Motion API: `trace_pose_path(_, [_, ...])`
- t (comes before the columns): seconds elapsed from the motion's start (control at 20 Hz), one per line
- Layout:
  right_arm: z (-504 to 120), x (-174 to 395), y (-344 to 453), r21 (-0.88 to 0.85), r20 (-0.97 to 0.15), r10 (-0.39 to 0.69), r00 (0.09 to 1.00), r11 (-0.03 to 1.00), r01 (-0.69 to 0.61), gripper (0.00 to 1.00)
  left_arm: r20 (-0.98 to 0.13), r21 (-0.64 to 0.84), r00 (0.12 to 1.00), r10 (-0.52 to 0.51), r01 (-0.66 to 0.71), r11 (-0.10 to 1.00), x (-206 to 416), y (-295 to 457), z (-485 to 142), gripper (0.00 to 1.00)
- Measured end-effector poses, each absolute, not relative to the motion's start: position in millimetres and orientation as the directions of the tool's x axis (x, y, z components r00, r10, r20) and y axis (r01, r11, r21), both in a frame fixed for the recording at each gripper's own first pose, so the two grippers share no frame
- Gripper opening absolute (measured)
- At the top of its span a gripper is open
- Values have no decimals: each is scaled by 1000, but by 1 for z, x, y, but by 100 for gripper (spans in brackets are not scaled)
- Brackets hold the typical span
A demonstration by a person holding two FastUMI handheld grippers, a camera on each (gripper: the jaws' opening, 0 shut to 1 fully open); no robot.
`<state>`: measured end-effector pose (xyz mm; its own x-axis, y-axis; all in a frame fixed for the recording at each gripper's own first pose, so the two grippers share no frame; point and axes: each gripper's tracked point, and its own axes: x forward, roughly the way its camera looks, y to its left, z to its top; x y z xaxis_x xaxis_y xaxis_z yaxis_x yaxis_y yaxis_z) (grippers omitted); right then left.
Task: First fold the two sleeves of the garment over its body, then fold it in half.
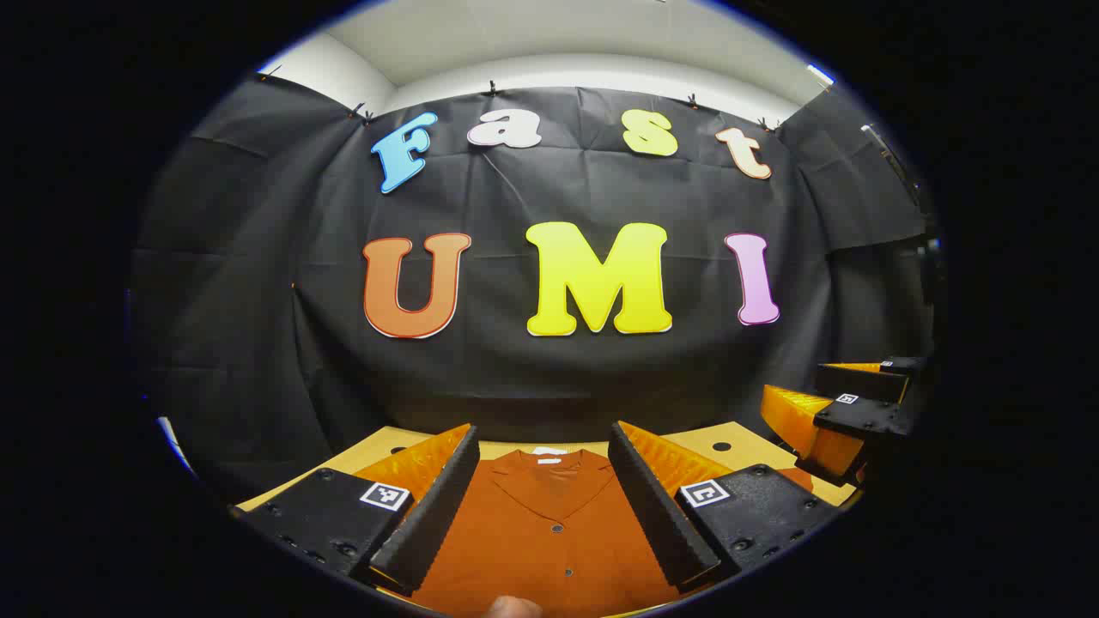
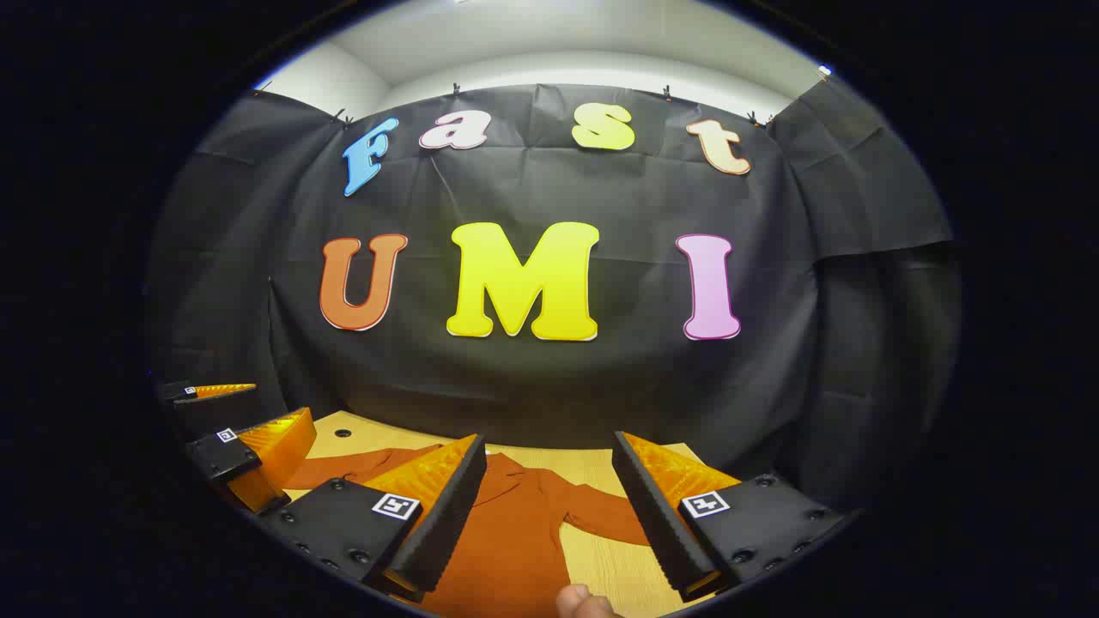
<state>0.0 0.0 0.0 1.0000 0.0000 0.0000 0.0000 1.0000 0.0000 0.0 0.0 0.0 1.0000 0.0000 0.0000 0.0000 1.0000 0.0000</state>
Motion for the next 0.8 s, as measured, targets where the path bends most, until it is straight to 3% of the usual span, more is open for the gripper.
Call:
trace_pose_path(0.65, [-8, 12, -12, 8, -20, 9, 1000, 1000, -9, 94, -23, 14, 1000, 9, -9, 1000, 7, -10, -7, 98])
trace_pose_path(0.8, [-22, 28, -49, 11, -66, -75, 995, 997, 76, 94, -39, -15, 999, 13, -13, 1000, 8, -14, -11, 99])
